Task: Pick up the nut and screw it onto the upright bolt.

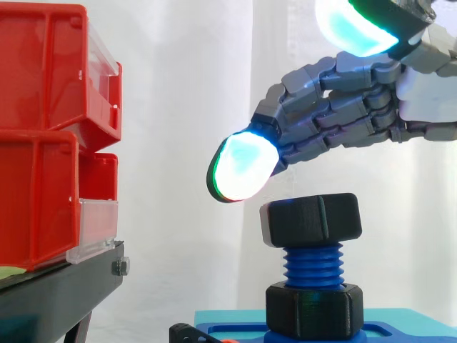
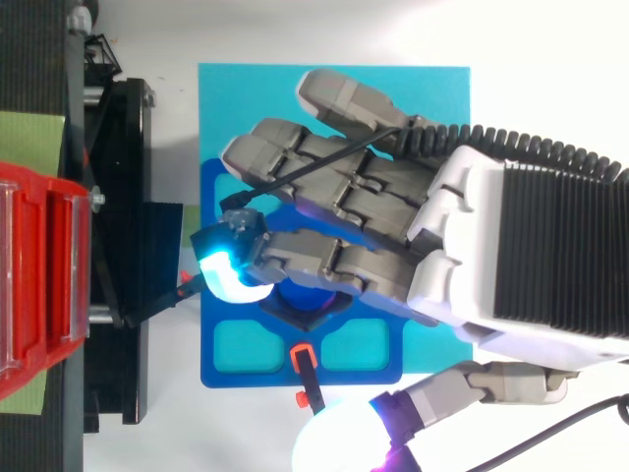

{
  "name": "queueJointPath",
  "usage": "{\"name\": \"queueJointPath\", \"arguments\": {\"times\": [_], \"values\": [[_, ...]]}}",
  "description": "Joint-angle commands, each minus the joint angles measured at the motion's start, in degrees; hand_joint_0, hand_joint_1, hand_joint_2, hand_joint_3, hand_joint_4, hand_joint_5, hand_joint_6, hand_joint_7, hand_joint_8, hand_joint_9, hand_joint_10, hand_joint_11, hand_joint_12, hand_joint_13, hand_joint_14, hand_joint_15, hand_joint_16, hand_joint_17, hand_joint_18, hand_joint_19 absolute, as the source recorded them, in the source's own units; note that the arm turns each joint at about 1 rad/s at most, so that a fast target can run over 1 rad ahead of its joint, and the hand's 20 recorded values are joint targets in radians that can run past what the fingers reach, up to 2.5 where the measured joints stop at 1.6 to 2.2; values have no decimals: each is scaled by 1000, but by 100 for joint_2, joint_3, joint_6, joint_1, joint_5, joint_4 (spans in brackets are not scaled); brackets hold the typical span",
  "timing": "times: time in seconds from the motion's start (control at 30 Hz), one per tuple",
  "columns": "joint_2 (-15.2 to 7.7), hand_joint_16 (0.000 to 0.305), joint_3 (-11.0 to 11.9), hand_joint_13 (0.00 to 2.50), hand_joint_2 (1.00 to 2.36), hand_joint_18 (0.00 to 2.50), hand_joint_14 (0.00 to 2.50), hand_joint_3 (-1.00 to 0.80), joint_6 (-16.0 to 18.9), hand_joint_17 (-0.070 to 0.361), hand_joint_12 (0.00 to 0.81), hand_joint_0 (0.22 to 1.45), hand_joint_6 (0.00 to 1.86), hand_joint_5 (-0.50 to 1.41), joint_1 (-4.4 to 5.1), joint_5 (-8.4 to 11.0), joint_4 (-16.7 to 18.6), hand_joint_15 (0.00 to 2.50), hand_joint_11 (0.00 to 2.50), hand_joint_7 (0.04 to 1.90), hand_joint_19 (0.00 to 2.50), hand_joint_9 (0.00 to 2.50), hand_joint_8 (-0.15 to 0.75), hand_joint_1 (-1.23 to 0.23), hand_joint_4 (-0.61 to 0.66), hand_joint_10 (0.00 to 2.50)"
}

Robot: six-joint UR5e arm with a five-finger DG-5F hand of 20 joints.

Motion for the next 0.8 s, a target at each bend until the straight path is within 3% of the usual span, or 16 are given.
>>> {"name": "queueJointPath", "arguments": {"times": [0.0,0.1,0.23,0.3,0.4,0.77], "values": [[1,58,-63,54,1000,0,0,-500,0,131,356,474,501,-185,3,-23,-40,0,0,644,0,162,236,-64,195,0],[1,58,-194,54,1000,0,0,-500,0,131,356,474,501,-186,3,-50,188,0,0,642,0,155,234,-60,193,0],[-157,58,-186,60,1000,0,0,-500,44,130,357,475,501,-187,-23,-67,355,0,0,644,0,154,235,-59,194,0],[-298,58,-150,66,1000,0,0,-500,106,130,357,475,502,-187,-32,-138,373,0,0,650,0,154,236,-60,194,0],[-307,57,-124,79,1000,0,0,-500,202,129,358,476,502,-187,-50,-252,426,0,0,656,0,160,240,-62,194,0],[-298,56,-107,136,1000,0,0,-500,211,125,363,480,502,-178,-94,-270,285,0,0,741,0,199,261,-71,214,0]]}}
